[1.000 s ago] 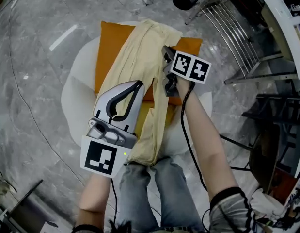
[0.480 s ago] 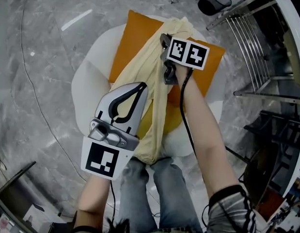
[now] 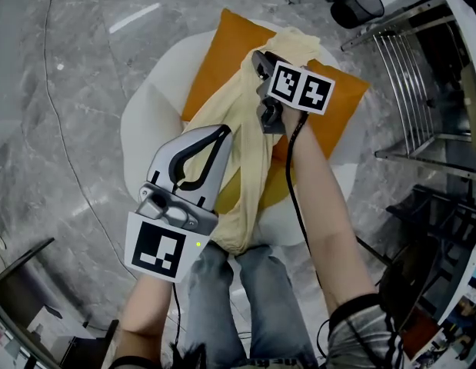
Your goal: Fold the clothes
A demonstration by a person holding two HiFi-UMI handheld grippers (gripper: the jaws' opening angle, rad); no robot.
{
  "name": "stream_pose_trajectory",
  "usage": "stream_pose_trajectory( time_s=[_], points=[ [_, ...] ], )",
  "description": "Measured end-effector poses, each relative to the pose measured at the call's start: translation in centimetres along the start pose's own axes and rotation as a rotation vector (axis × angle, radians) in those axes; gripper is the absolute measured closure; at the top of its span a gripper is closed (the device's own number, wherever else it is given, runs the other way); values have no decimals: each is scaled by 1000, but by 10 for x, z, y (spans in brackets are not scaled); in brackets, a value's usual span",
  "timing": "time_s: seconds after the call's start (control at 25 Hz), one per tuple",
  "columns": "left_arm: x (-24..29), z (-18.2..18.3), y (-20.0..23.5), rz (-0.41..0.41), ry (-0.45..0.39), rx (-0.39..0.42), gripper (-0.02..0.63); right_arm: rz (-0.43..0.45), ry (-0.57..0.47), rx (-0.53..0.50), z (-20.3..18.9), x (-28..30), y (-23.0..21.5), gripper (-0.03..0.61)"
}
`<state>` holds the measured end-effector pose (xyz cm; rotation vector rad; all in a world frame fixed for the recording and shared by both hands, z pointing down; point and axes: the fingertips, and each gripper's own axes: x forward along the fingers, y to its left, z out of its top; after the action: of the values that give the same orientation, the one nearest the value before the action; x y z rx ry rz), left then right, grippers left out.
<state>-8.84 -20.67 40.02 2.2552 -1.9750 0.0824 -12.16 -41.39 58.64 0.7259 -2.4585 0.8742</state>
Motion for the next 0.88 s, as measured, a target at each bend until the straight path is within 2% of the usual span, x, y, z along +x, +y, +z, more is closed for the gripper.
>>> stream_pose_trajectory(
  time_s=[0.12,0.24,0.44,0.88],
  points=[
    [2,15,-8,-4,-7,7,611,5,-19,-2,5,-19,5,486],
    [4,35,-19,-14,-22,17,611,11,-51,-48,12,-49,13,489],
    [1,73,-41,-14,-35,30,611,-15,-103,-197,26,-115,28,577],
    [-29,169,-80,37,-82,34,611,12,-199,-276,54,-266,90,577]
  ],
)
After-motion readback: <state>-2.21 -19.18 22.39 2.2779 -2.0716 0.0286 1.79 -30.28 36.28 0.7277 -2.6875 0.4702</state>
